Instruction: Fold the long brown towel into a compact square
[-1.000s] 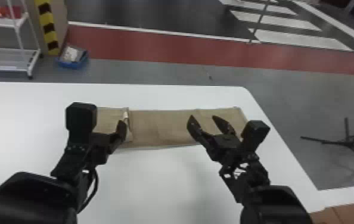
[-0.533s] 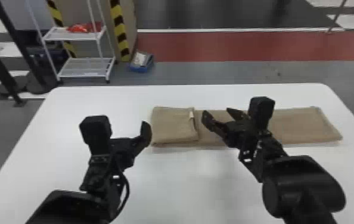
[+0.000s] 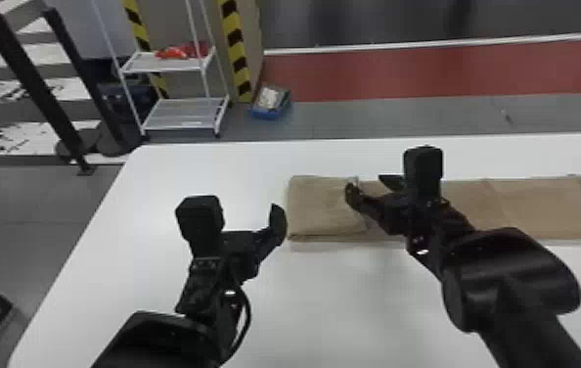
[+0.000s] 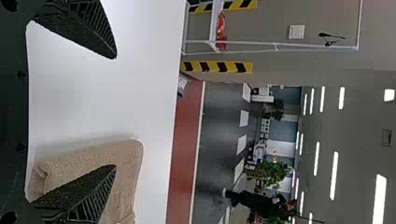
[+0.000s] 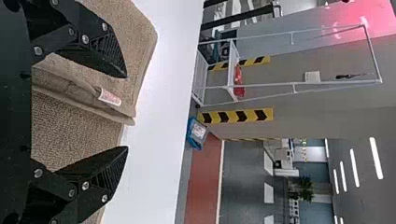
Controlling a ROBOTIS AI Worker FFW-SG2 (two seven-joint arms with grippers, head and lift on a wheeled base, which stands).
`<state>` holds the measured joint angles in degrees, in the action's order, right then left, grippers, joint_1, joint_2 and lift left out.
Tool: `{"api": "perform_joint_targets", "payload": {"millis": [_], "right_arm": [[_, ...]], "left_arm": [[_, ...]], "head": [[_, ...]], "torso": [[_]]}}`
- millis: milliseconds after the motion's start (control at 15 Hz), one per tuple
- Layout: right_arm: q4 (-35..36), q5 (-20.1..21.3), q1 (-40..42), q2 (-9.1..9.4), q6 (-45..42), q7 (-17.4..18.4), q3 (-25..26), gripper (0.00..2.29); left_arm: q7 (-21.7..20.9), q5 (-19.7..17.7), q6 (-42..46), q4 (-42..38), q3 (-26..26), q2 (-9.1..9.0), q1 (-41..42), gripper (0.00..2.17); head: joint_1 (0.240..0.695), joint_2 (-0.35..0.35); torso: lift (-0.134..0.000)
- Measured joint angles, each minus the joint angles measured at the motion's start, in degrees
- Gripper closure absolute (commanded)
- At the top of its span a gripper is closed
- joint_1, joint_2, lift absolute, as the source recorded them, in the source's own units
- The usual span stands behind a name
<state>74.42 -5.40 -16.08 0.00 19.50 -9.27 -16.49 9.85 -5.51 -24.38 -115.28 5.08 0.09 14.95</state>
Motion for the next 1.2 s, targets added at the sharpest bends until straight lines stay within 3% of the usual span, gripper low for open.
{"api": "perform_joint_targets", "payload": {"millis": [867,1000,1200], "right_arm": [[-2.61,1.63,-0.18,0.0,1.74,0.03,-2.24,0.51],[-2.6,1.89,-0.18,0.0,1.76,0.05,-2.57,0.67],[-2.6,2.27,-0.18,0.0,2.21,0.03,-2.56,0.68]], "left_arm": [[-0.88,-1.26,-0.01,0.93,-0.07,0.0,-0.1,0.04],[-0.93,-1.36,-0.01,1.08,-0.07,0.0,-0.08,0.04],[-1.27,-1.9,-0.01,1.85,-0.07,0.18,-0.56,0.04]], "head": [[0.695,0.162],[0.695,0.164],[0.695,0.162]], "torso": [[-0.123],[-0.123],[-0.123]]}}
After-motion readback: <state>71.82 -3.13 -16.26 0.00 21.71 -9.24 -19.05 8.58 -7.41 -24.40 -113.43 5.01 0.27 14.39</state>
